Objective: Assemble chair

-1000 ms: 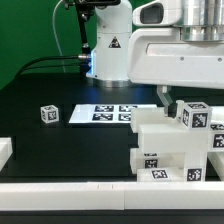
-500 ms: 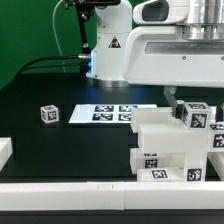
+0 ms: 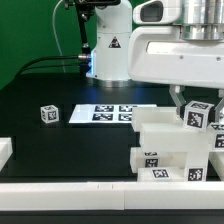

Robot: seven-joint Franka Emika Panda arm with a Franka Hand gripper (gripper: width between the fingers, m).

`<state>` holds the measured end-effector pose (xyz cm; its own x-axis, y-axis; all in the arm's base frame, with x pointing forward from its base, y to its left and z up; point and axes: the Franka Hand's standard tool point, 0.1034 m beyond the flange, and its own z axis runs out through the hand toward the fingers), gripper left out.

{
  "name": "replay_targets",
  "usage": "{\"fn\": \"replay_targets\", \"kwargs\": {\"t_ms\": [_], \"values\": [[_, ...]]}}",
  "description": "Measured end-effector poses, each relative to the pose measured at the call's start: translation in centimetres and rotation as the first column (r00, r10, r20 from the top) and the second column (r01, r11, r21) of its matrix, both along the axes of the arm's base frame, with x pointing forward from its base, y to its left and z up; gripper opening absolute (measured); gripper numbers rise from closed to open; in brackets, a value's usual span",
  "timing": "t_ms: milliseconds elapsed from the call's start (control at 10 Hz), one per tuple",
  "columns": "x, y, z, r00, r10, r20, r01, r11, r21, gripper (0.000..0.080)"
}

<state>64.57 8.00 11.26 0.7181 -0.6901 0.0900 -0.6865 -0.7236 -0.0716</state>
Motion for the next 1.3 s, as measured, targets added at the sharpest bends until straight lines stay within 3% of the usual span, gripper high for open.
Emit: {"fn": "replay_targets", "kwargs": {"t_ms": [300, 400, 600, 700, 800, 900, 1000, 1100, 1300], "values": [[-0.03, 0.24, -0.16, 0.918, -0.397, 0.006, 0.396, 0.917, 0.054, 0.0278], [0.23, 0.0, -0.1, 0.894, -0.448, 0.015, 0.446, 0.891, 0.082, 0.0278], [0.24, 0.1, -0.11, 0.896, -0.443, 0.015, 0.441, 0.894, 0.083, 0.0279], [0.23, 0.1, -0.11, 0.904, -0.426, 0.017, 0.424, 0.902, 0.081, 0.0458], [0.22, 0.19, -0.11, 0.908, -0.419, 0.017, 0.417, 0.906, 0.079, 0.0578], [0.15, 0.37, -0.1, 0.957, -0.291, 0.019, 0.29, 0.956, 0.053, 0.0578], [0.11, 0.25, -0.09, 0.996, -0.09, 0.018, 0.089, 0.996, 0.021, 0.0635], [0.13, -0.06, -0.06, 0.997, 0.079, 0.01, -0.079, 0.997, -0.001, 0.0645], [0.19, -0.17, -0.02, 0.973, 0.231, 0.002, -0.231, 0.973, -0.019, 0.0649]]}}
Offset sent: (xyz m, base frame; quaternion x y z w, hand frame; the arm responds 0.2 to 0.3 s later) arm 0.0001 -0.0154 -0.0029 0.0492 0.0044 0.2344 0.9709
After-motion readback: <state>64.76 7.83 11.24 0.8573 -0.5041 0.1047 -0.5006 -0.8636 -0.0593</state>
